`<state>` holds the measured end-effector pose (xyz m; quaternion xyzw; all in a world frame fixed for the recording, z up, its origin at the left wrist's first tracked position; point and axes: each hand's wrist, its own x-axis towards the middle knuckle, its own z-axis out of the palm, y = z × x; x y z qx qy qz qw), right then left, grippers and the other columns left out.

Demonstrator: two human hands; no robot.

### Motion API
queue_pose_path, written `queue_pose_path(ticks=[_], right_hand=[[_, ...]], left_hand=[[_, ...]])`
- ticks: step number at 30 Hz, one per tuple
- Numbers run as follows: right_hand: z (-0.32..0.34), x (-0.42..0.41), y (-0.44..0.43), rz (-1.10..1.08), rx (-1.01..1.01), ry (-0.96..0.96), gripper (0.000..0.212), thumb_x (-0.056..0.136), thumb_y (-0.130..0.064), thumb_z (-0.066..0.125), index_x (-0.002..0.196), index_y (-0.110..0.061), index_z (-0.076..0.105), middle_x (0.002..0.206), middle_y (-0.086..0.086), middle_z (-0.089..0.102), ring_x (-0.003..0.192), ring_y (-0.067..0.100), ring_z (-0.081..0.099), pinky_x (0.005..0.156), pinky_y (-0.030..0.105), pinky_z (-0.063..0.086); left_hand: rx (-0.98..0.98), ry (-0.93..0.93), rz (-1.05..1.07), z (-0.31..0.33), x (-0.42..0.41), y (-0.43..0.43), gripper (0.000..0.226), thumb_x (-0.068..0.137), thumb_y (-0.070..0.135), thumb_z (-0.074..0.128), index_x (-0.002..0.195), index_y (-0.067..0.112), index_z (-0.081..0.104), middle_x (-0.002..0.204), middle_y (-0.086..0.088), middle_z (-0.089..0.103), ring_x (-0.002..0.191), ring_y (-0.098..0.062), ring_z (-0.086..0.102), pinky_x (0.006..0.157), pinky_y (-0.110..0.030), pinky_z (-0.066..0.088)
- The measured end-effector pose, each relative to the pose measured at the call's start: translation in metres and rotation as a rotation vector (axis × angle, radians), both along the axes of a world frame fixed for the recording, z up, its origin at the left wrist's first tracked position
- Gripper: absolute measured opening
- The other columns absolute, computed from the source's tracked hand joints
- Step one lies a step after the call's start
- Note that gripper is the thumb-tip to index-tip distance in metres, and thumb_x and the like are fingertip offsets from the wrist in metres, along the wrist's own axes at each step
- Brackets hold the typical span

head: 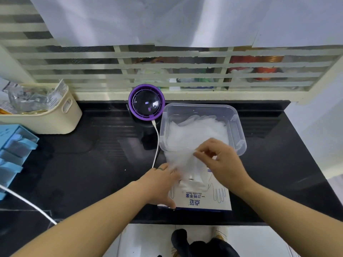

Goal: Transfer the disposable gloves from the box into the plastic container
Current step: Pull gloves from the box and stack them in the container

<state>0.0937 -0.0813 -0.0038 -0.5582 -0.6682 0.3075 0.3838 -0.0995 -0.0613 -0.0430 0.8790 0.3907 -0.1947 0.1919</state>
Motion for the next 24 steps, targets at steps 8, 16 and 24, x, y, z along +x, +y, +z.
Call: queue_pose_path(ticks=[8,16,24], right_hand=[[0.067,0.019,0.027,-0.1,0.16,0.048,0.007,0.09,-0.023,0.059,0.086,-0.025,0.064,0.081,-0.008,0.063,0.073,0.006,0.056,0.069,0.013,0.046],[0.109,0.03,0.038,-0.025,0.316,-0.252,0.01,0.09,-0.026,0.061,0.093,-0.024,0.071,0.085,-0.009,0.063,0.079,0.002,0.056,0.073,0.012,0.045],[0.108,0.026,0.049,0.081,0.461,-0.55,0.017,0.087,-0.028,0.064,0.094,-0.017,0.074,0.09,-0.005,0.065,0.082,0.006,0.046,0.07,0.022,0.037]], left_hand=[[-0.141,-0.011,0.048,0.01,-0.003,0.006,0.093,0.08,0.053,0.07,0.152,0.032,0.015,0.161,0.011,0.002,0.148,-0.013,0.003,0.119,-0.035,0.015],[-0.765,-0.808,0.541,0.117,-0.026,0.044,0.052,0.076,0.036,0.073,0.125,0.025,0.057,0.129,0.006,0.063,0.12,-0.01,0.058,0.103,-0.03,0.046],[-0.715,-1.143,0.698,0.148,-0.005,0.054,0.045,0.084,0.046,0.061,0.113,0.013,0.066,0.116,-0.005,0.07,0.11,-0.02,0.065,0.097,-0.03,0.051]])
